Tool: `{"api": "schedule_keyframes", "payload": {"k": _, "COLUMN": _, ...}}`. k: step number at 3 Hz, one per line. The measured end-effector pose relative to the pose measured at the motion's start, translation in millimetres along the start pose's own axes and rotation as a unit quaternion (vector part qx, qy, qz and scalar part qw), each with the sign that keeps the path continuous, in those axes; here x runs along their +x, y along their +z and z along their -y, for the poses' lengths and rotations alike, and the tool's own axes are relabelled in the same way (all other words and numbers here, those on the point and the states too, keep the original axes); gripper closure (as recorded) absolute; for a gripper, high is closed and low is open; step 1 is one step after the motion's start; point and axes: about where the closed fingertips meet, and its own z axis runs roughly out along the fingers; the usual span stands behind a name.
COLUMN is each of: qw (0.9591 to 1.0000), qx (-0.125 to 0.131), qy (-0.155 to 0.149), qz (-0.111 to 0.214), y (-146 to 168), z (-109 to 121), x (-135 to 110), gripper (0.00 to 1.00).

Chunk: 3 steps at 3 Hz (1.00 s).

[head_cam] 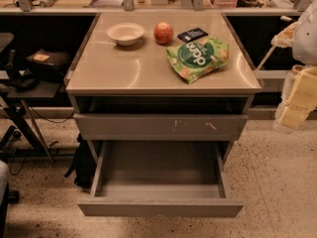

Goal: Place green rice chip bag into middle drawer

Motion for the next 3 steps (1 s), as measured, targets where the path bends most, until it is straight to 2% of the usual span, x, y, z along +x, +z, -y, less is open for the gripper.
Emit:
{"api": "schedule_keyframes", "payload": {"k": 1, "qw": 1.0000, "qx": 0.000, "qy": 0.000, "qz": 0.000, "y": 0, "z": 0, "x": 0, "gripper": 0.00}}
{"api": "schedule_keyframes", "payload": {"k": 2, "qw": 0.9996, "qx": 0.022, "qy": -0.009, "qz": 0.013, "y": 2, "z": 28, "x": -12, "gripper": 0.00}}
{"api": "schedule_keyframes", "payload": {"k": 3, "qw": 0.9986, "qx": 0.046, "qy": -0.009, "qz": 0.023, "y": 17, "z": 85, "x": -31, "gripper": 0.00}}
